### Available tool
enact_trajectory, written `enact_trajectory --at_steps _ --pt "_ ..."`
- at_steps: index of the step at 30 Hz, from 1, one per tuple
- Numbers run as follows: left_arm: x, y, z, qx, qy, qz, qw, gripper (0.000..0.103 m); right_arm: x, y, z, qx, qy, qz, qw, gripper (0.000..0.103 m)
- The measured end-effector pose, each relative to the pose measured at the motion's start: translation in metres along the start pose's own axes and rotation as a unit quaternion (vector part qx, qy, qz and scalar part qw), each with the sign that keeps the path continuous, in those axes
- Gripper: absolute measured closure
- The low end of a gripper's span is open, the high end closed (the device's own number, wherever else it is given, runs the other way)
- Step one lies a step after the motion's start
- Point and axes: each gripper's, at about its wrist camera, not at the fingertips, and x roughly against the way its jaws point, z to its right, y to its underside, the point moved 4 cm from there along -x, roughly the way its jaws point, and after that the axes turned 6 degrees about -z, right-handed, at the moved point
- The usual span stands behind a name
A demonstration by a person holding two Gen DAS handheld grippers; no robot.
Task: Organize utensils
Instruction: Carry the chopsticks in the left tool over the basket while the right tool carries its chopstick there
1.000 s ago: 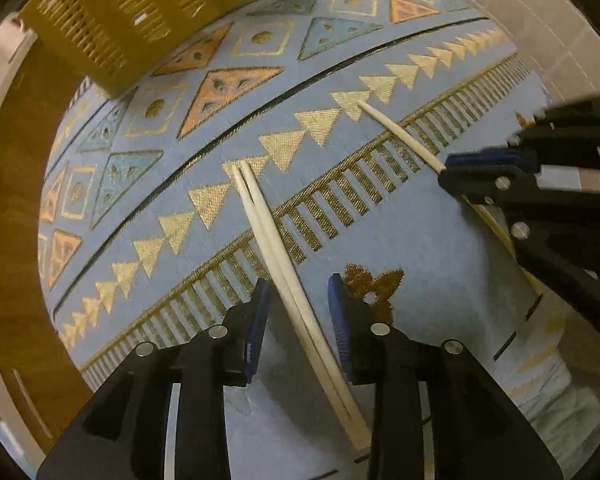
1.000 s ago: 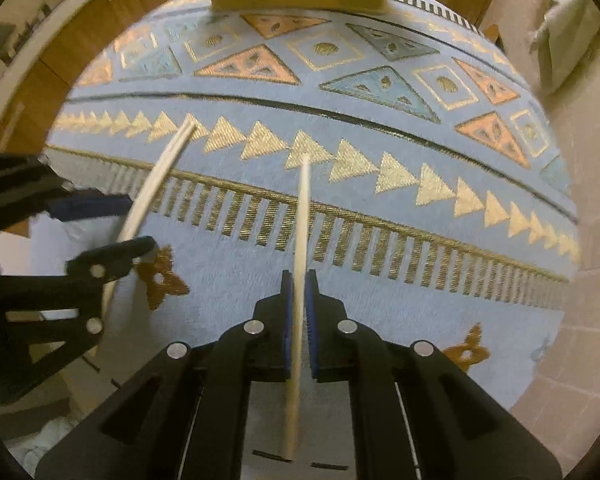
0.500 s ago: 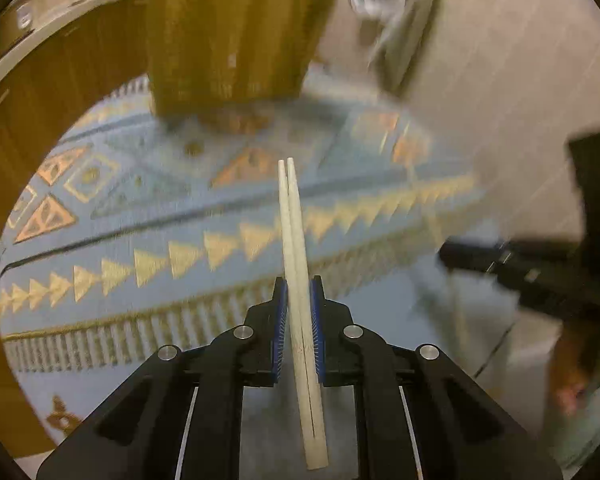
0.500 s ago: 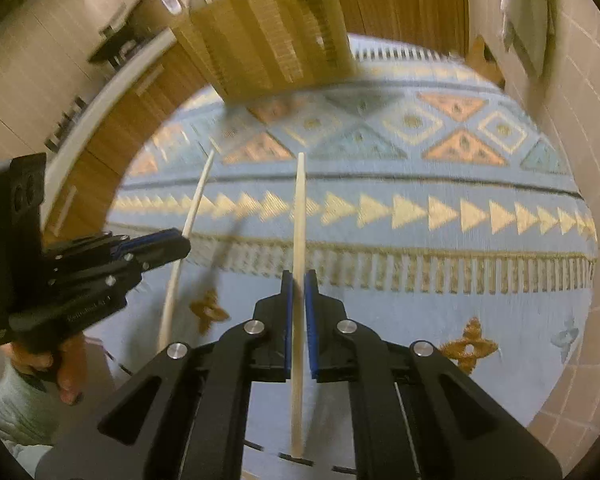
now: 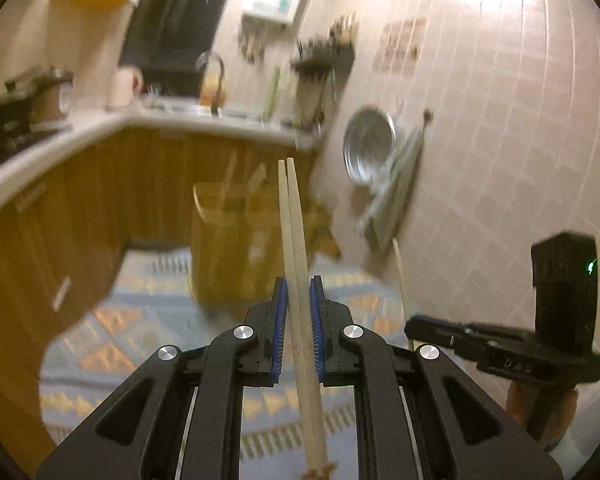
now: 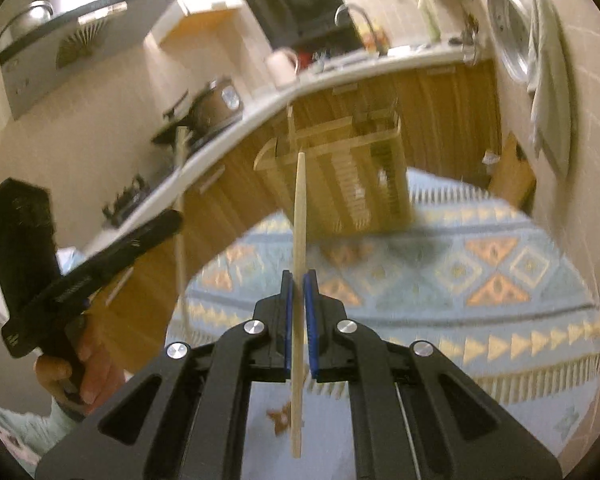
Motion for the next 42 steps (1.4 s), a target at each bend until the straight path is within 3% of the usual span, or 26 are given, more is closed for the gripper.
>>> enact_trajectory --at_steps 5,13,16,20,24,26,35,42 --pt "0.015 -0.047 0.001 -0.024 -0.034 0.109 0.9931 0.094 0.008 -0.042 0.006 0.001 0.010 0.070 0.997 0.098" --pt "0.000 -0.107 -0.026 0.006 -0.017 0.200 0.9797 0.094 0.010 -0.120 0.031 -0.008 0.032 0.154 0.988 0.098" --pt "-0.017 -0.119 -0.040 0.032 0.013 0.207 0.9776 0.094 -0.001 -0.143 0.038 -0.010 0.028 0.172 0.985 0.098" --pt "-0.038 -0.129 -0.051 0.029 -0.012 0.223 0.9742 0.094 -0.023 -0.169 0.051 -0.025 0.032 0.182 0.983 0.098" --pt "-0.053 -0.137 -0.052 0.005 -0.053 0.240 0.9693 0.094 -0.039 -0.194 0.055 -0.033 0.059 0.211 0.975 0.098" --pt "-0.065 -0.141 -0.056 0.011 -0.054 0.240 0.9693 0.094 -0.050 -0.204 0.056 -0.033 0.078 0.220 0.972 0.098" --pt "-0.100 -0.135 -0.079 0.042 -0.062 0.217 0.9733 0.093 -0.087 -0.205 0.062 -0.022 0.136 0.240 0.961 0.098" --pt "-0.116 -0.121 -0.080 0.029 -0.094 0.207 0.9734 0.093 -0.103 -0.198 0.068 -0.021 0.145 0.243 0.959 0.098"
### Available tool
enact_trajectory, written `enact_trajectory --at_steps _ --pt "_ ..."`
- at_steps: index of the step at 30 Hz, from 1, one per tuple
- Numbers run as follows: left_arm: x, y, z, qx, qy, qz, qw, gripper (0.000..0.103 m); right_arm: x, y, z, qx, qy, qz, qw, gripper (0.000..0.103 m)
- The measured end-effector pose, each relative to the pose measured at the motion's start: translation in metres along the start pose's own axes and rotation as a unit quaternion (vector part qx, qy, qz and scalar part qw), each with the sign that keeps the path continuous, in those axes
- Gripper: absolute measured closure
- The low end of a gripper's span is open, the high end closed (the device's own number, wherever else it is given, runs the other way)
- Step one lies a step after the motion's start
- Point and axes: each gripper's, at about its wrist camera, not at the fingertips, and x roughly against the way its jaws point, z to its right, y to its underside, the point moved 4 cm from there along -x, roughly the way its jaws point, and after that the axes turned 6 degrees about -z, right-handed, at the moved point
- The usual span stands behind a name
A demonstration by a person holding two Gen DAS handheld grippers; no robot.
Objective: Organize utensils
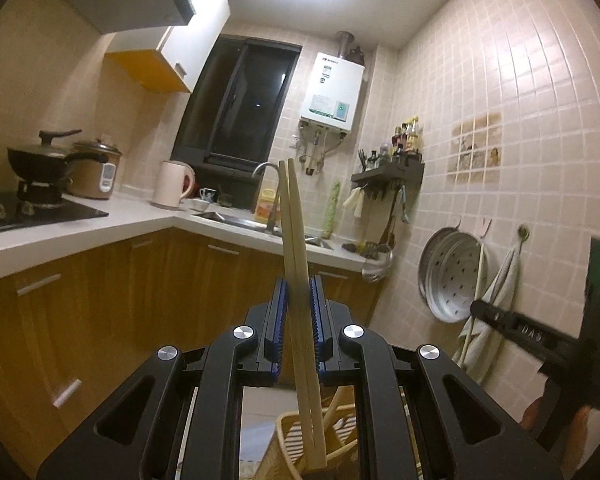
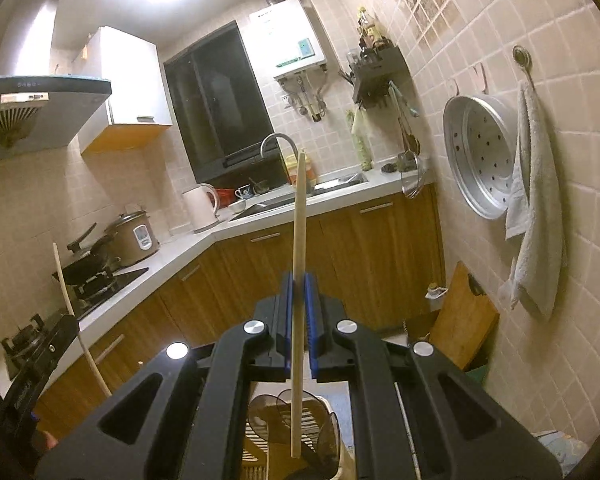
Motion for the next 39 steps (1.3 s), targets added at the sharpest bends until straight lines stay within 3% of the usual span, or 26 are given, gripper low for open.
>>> enact_trajectory --at_steps 4,9,11,13,17,29,32,39 --pt "-0.006 0.018 0.000 -0.025 -0.016 -0.010 0.9995 0.093 0.001 0.018 -0.004 0.028 0.031 0.022 0.999 0.098" --pt "0.006 0.025 -0.003 -0.024 -0.005 -0.019 0.9995 0.092 0.016 0.036 -0.005 0.027 0.015 0.011 0.999 0.097" --pt "0.017 0.023 -0.002 -0.036 -0.006 -0.026 0.9990 0.090 0.028 0.039 -0.005 0.035 0.011 0.001 0.999 0.088" --pt "0.031 0.022 -0.004 -0.034 0.003 -0.029 0.9990 0.089 0.047 0.043 -0.003 0.036 0.005 -0.006 0.999 0.070" --pt "0.066 0.025 -0.008 -0.024 0.012 -0.035 0.9990 0.057 0.085 0.051 0.004 0.038 -0.001 -0.021 0.999 0.063" --pt "0.127 0.061 0.002 -0.015 0.038 -0.089 0.9952 0.041 0.145 0.108 0.015 0.041 0.021 -0.073 0.996 0.051" --pt "0.132 0.074 0.004 -0.011 0.035 -0.102 0.9941 0.031 0.150 0.121 0.017 0.041 0.030 -0.081 0.995 0.045" --pt "0.138 0.110 0.002 0.011 -0.005 -0.138 0.9904 0.024 0.155 0.153 0.013 0.054 0.053 -0.099 0.992 0.028"
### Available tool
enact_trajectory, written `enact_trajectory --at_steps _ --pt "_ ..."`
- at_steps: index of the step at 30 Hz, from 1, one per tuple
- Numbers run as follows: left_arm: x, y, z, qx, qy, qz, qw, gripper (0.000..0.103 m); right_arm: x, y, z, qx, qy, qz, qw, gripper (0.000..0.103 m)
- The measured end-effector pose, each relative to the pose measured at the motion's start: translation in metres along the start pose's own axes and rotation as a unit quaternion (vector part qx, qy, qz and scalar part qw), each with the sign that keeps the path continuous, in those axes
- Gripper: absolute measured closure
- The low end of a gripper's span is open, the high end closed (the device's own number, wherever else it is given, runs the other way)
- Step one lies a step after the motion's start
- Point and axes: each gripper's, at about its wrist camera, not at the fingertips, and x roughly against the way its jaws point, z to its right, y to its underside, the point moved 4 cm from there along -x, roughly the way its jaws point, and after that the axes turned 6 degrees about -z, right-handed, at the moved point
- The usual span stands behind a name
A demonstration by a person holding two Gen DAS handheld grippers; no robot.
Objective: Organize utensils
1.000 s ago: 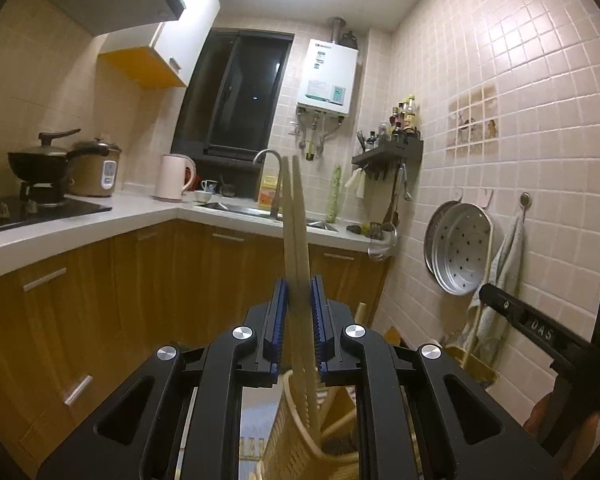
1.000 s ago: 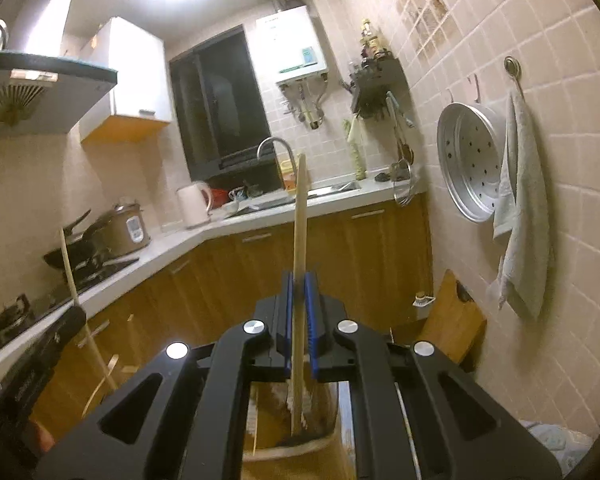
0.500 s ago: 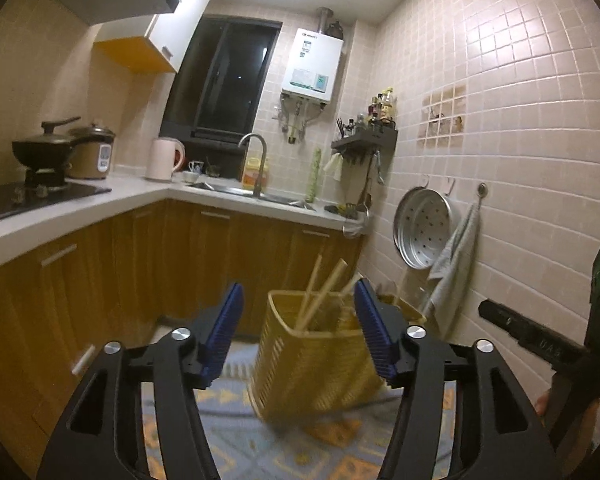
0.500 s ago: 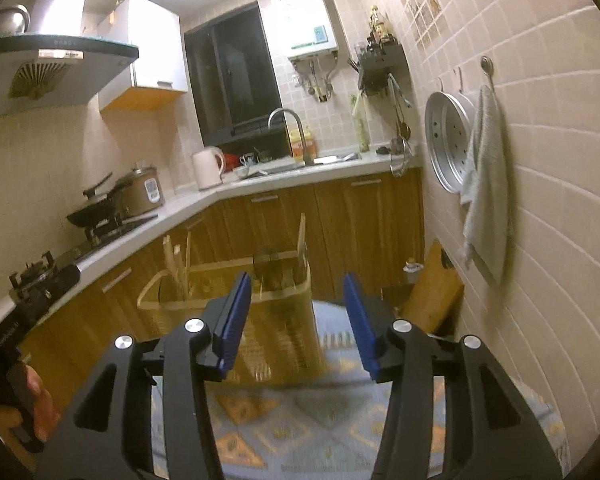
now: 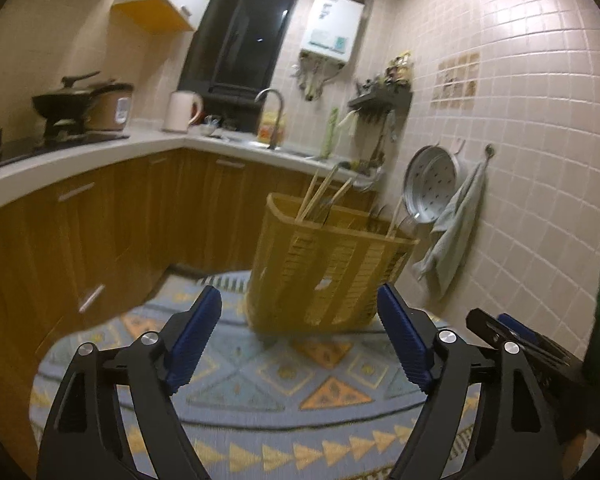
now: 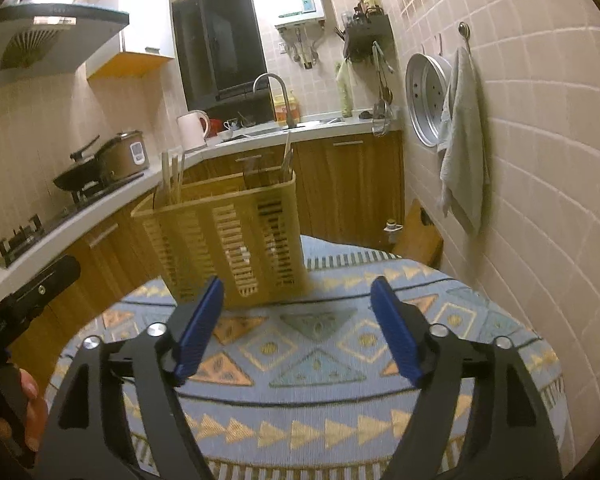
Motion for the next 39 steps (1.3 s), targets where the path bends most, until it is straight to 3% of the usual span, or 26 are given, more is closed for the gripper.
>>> enact_trajectory --at_steps 4,7,10,12,14,18,39 --pt "0.000 0.010 0.000 -0.013 -0.038 0.025 0.9989 0.022 0.002 0.015 -0.006 0.013 0.028 0.027 0.999 0.021" --pt "0.004 0.017 0.002 -0.034 -0.069 0.063 0.9950 0.020 0.004 0.024 -0.007 0.028 0.093 0.060 0.993 0.021" --pt "0.006 0.023 0.006 -0.053 -0.087 0.084 0.9913 0.017 0.015 0.020 -0.005 0.025 0.082 0.080 0.993 0.016" --pt "0.005 0.023 0.010 -0.074 -0.105 0.086 0.9880 0.014 0.022 0.020 -0.003 0.026 0.095 0.099 0.990 0.009" --pt "0.001 0.024 0.014 -0.087 -0.115 0.077 0.9865 0.009 0.023 0.019 -0.002 0.033 0.106 0.103 0.989 0.009" --pt "-0.006 0.025 0.018 -0.098 -0.131 0.057 0.9849 0.009 0.013 0.023 -0.006 0.048 0.103 0.075 0.991 0.009" --pt "-0.004 0.026 0.017 -0.097 -0.128 0.056 0.9853 0.008 0.005 0.026 -0.011 0.060 0.097 0.061 0.992 0.009"
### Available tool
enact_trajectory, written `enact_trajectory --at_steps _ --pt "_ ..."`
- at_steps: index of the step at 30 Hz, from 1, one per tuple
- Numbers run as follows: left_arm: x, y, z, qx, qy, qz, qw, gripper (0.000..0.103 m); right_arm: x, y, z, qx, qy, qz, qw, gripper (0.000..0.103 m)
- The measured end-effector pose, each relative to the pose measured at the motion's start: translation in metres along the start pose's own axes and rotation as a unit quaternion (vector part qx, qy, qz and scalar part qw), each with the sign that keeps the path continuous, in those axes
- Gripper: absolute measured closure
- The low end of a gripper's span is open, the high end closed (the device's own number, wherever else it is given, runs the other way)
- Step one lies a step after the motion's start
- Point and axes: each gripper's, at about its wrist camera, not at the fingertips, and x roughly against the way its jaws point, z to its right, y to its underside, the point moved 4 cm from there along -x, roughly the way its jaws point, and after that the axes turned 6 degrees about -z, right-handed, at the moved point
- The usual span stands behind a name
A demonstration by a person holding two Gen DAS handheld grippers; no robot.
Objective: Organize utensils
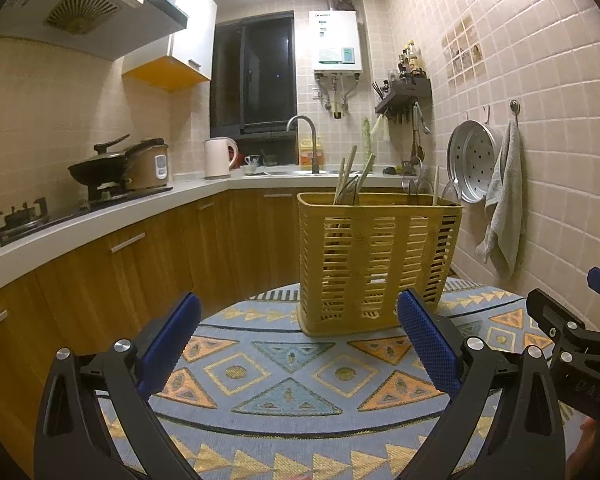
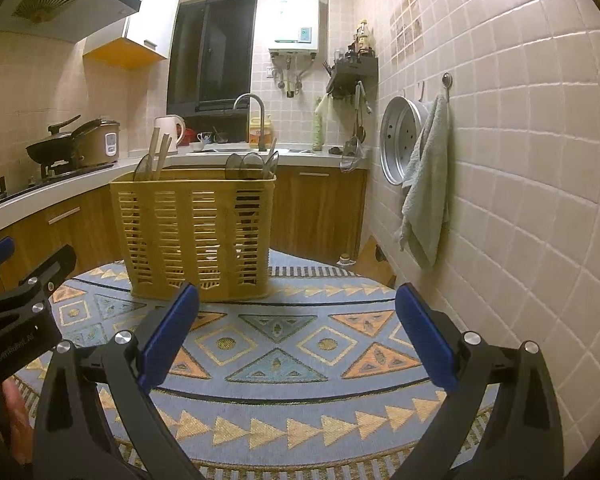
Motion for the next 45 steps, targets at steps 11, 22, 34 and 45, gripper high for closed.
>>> enact_trajectory --at_steps 11,22,34,45 --pt "-0.0031 0.0007 0.0034 -0.005 0.006 -0.011 0.9999 0.008 0.0010 0.0013 0.0005 -0.002 -0.002 -0.003 1.000 0.009" --pt "-0.0060 0.0004 0.0022 -0.003 0.009 -0.013 0.9999 0.008 -0.0018 0.0011 0.0008 -0.003 -0.005 -0.010 1.000 0.008" --pt "-0.0062 0.0005 0.0033 -0.003 0.008 -0.013 0.9999 0.008 -0.0037 0.0021 0.0017 -0.006 -0.006 -0.014 1.000 0.008" --pt "-0.0057 0.0005 0.0038 -0.003 0.009 -0.014 0.9999 0.008 -0.0053 0.0024 0.0030 -0.006 -0.007 -0.016 1.000 0.008"
